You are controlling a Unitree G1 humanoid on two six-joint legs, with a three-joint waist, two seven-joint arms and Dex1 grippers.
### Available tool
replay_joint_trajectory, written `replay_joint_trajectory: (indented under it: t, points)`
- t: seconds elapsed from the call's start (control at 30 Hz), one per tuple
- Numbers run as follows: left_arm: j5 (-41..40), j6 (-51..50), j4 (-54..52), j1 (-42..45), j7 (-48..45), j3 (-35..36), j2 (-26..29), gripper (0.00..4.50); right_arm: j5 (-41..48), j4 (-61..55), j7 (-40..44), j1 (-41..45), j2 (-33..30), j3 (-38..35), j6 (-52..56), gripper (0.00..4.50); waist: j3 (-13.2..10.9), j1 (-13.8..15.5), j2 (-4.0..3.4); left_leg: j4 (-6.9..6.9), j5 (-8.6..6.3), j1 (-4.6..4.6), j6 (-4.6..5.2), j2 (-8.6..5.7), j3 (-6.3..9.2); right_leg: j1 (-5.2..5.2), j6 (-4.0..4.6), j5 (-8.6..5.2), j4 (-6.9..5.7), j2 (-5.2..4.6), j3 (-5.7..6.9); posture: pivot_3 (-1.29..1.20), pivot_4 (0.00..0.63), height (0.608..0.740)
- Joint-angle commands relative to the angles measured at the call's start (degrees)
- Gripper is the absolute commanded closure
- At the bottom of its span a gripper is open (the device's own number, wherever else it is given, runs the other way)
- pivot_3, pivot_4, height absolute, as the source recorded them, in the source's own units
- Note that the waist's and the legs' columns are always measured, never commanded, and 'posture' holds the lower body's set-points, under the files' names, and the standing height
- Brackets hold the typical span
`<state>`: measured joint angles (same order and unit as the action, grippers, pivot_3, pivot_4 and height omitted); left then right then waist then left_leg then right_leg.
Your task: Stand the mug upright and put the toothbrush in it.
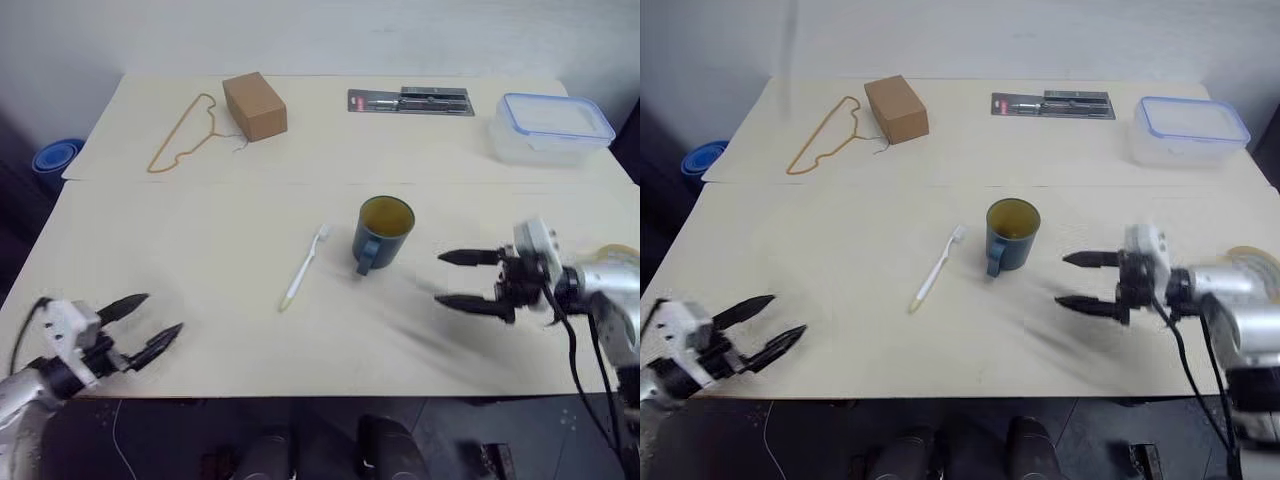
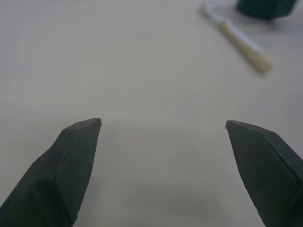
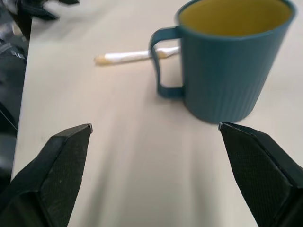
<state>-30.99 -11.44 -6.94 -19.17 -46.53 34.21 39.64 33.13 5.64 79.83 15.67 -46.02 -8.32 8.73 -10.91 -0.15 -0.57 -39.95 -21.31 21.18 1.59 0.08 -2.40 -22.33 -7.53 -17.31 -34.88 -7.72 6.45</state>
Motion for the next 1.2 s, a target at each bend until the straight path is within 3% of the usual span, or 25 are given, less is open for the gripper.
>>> replay_joint_trajectory:
  t: [0.03, 0.1, 0.2, 0.27, 0.4, 0.47, 0.53, 0.7, 0.8, 0.93, 1.03, 1.2]
  points:
    - [-0.30, -7.85, -1.02, -2.68, 4.49, 7.03, 3.28, 0.00, 1.81, -1.60, 4.69, -2.73, 5.63, -6.26, -17.03, 0.04, -0.01, 0.06, -0.01, -0.03, 0.01, -0.02, -0.02, 0.01, -0.01, 0.01, 0.00, 0.00, -0.02, 0.01, -0.03, 0.00, 0.150, 0.740]
    - [-5.39, -18.07, -4.40, -5.36, 2.77, 9.04, 6.75, 0.00, 3.95, -1.87, 10.52, -4.39, 8.47, -7.71, -25.06, 0.04, -0.01, 0.11, 0.05, -0.05, 0.02, -0.07, -0.02, 0.01, -0.03, 0.02, -0.02, 0.01, -0.07, 0.01, -0.13, 0.00, 0.150, 0.740]
    - [-13.81, -32.32, -10.96, -2.56, 3.28, 10.39, 13.78, 0.00, 0.80, -0.65, 8.36, -6.64, 9.52, -8.42, -30.14, 0.04, -0.03, 0.70, 0.06, -0.06, 0.00, -0.08, -0.02, -0.04, 0.19, 0.08, -0.01, 0.01, -0.10, -0.03, -0.21, 0.00, 0.150, 0.740]
    - [-19.94, -40.68, -14.03, 5.79, 8.80, 7.65, 17.19, 0.00, 0.59, -0.03, 7.58, -7.59, 9.91, -8.80, -32.15, 0.04, -0.06, 1.52, 0.01, -0.09, 0.01, -0.10, -0.02, -0.09, 0.31, 0.14, 0.00, 0.01, -0.07, -0.11, -0.31, 0.00, 0.150, 0.740]
    - [-27.53, -51.26, -17.69, 28.55, 15.47, -9.51, 15.96, 0.00, 0.70, 0.81, 8.23, -9.68, 8.69, -9.55, -33.93, 0.04, -0.07, 1.50, -0.24, -0.08, 0.03, -0.45, -0.05, -0.29, 0.74, 0.74, 0.04, 0.02, 0.06, -0.36, -0.35, 0.00, 0.150, 0.740]
    - [-26.99, -55.89, -17.73, 36.17, 17.16, -17.96, 14.52, 0.00, 0.87, 1.54, 7.45, -9.85, 7.89, -10.78, -34.47, 0.04, -0.03, 1.35, -0.30, 0.10, 0.03, -0.67, -0.03, -0.37, 0.62, 0.87, 0.04, 0.02, 0.08, -0.35, -0.39, 0.00, 0.150, 0.740]
    - [-24.23, -58.09, -15.52, 44.68, 18.91, -26.97, 9.26, 0.00, 1.06, 2.79, 7.86, -10.79, 6.36, -12.30, -35.30, 0.04, -0.03, 0.86, -0.31, 0.30, 0.03, -0.82, -0.01, -0.40, 0.38, 0.80, 0.03, 0.03, 0.05, -0.20, -0.27, 0.00, 0.150, 0.740]
    - [-9.69, -54.28, -3.76, 58.04, 23.29, -42.85, -2.09, 0.00, 0.98, 2.54, 5.92, -14.17, 4.43, -14.25, -33.67, 0.04, -0.06, 0.59, -0.16, 0.27, 0.04, -0.85, -0.10, -0.33, 0.17, 0.77, 0.03, 0.02, 0.12, 0.23, -0.27, 0.00, 0.150, 0.740]
    - [-1.16, -52.18, 2.38, 62.69, 24.61, -50.16, -4.97, 0.00, 1.27, 0.37, 4.18, -16.64, 4.53, -14.40, -32.09, 0.04, -0.06, 0.62, -0.17, 0.29, 0.09, -0.90, -0.19, -0.28, 0.10, 0.77, 0.03, 0.02, 0.13, 0.29, -0.33, 0.00, 0.150, 0.740]
    - [3.82, -50.13, 7.57, 65.20, 22.62, -53.21, -7.75, 0.00, 2.16, -3.83, 1.97, -19.95, 4.35, -13.98, -28.24, 0.04, -0.05, 1.00, -0.17, 0.28, 0.10, -0.90, -0.19, -0.24, 0.07, 0.77, 0.02, 0.02, 0.13, 0.27, -0.38, 0.00, 0.150, 0.740]
    - [4.69, -50.46, 9.77, 66.64, 18.69, -55.24, -10.27, 0.58, 3.56, -9.36, -3.10, -22.63, 5.23, -14.95, -23.65, 0.00, -0.05, 1.69, -0.18, 0.23, 0.10, -0.91, -0.18, -0.15, 0.10, 0.78, 0.02, 0.02, 0.10, 0.24, -0.38, 0.00, 0.150, 0.740]
    - [6.89, -50.26, 10.89, 66.46, 15.16, -55.58, -11.22, 2.11, 3.56, -14.59, -7.03, -25.30, 5.68, -15.34, -21.55, 0.00, -0.05, 2.10, -0.18, 0.11, 0.11, -0.86, -0.16, -0.18, 0.20, 0.83, 0.02, 0.02, 0.09, 0.16, -0.36, 0.00, 0.150, 0.740]
